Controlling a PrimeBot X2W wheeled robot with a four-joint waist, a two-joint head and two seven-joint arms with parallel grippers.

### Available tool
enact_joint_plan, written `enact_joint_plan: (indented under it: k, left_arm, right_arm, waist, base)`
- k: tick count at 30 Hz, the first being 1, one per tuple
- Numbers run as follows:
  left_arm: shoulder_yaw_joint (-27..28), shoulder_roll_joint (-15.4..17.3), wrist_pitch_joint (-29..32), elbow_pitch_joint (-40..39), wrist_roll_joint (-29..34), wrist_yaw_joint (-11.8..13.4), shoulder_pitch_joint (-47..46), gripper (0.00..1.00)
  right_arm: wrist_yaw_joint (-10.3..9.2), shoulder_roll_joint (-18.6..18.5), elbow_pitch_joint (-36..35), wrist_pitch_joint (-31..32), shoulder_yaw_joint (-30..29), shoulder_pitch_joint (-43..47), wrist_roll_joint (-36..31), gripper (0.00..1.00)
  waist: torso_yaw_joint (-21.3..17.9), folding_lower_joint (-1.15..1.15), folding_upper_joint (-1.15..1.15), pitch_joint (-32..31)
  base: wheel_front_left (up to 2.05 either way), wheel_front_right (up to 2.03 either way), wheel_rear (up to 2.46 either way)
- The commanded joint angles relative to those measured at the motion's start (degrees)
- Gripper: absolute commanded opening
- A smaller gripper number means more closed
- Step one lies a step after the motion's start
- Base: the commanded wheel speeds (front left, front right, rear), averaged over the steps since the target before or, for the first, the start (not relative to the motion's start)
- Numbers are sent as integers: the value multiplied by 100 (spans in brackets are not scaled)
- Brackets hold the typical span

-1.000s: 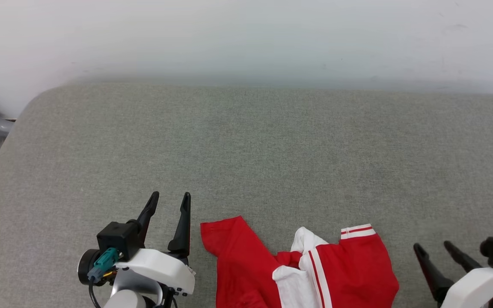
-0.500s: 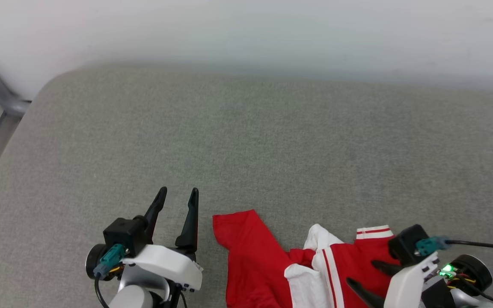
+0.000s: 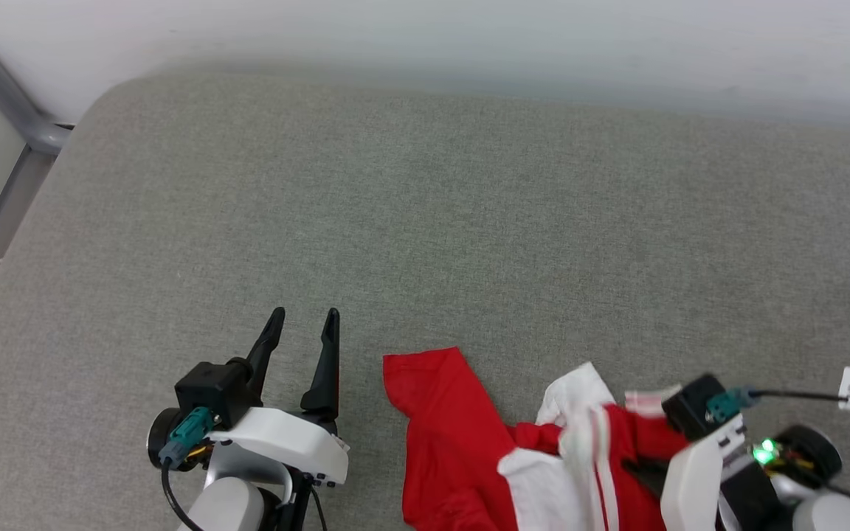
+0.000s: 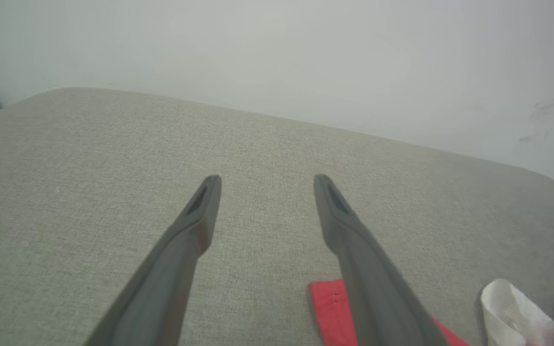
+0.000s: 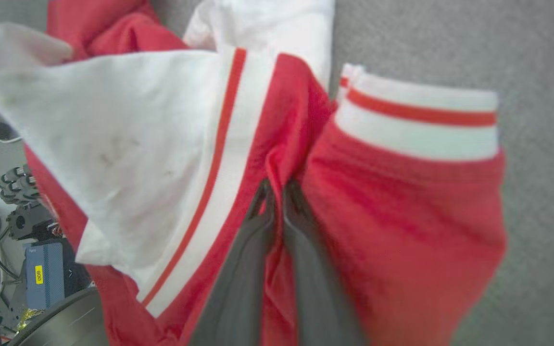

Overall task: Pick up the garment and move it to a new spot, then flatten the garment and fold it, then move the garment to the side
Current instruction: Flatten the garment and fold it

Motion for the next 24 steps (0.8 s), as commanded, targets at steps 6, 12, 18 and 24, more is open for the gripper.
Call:
enact_joint_plan:
  k: [6, 12, 18, 24]
  left_arm:
    - [92, -17, -38, 30, 81, -35, -14, 100]
    - [108, -9, -30, -13, 120, -44, 15, 100]
    - [75, 4, -30, -25, 124, -53, -31, 100]
    - [61, 31, -30, -27, 124, -36, -72, 100]
  right_arm:
    - [-4, 148, -124, -673, -135, -775, -84, 0]
    - [-5, 291, 450, -1218, -877, -1261, -8, 0]
    - [-5, 328, 1692, -1679, -2202, -1125, 216, 0]
    - [-5, 526, 2716, -2116, -3147, -732, 401, 0]
  waist:
    - [-133, -1, 0, -160]
    - [-292, -1, 0, -186]
    - [-382, -1, 0, -81]
    - [-447, -1, 0, 33]
  base:
    - [0, 0, 0]
    - [0, 0, 0]
    - [0, 0, 0]
    - [0, 0, 0]
